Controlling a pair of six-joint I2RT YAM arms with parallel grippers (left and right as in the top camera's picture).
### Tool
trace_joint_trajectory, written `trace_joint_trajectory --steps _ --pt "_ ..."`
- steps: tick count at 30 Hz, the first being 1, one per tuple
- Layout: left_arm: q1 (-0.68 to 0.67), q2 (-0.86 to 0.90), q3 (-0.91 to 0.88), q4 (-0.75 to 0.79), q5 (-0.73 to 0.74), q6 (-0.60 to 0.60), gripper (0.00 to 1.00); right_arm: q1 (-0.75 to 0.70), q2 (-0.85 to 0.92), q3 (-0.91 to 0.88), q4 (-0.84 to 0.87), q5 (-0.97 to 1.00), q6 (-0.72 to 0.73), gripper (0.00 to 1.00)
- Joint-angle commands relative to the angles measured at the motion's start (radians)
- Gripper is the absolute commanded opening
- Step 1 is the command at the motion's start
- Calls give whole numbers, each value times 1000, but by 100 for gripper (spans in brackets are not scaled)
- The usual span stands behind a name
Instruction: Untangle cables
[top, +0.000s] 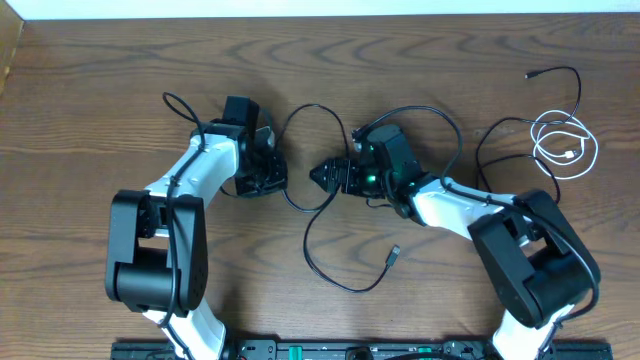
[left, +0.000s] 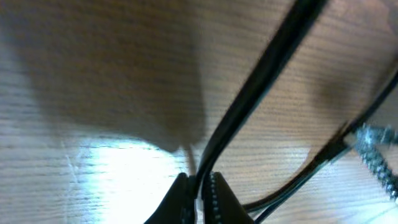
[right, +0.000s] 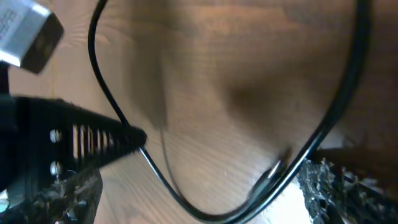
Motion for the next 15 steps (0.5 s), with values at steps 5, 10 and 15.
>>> trace_joint_trajectory --steps 5,10,15 --pt "-28 2 -7 -5 6 -9 29 -6 65 -18 13 39 26 99" --pt "-16 1 0 1 51 -8 50 -30 62 -17 4 -2 26 99" --pt "-10 1 0 28 45 3 62 -31 63 -17 -25 14 26 99"
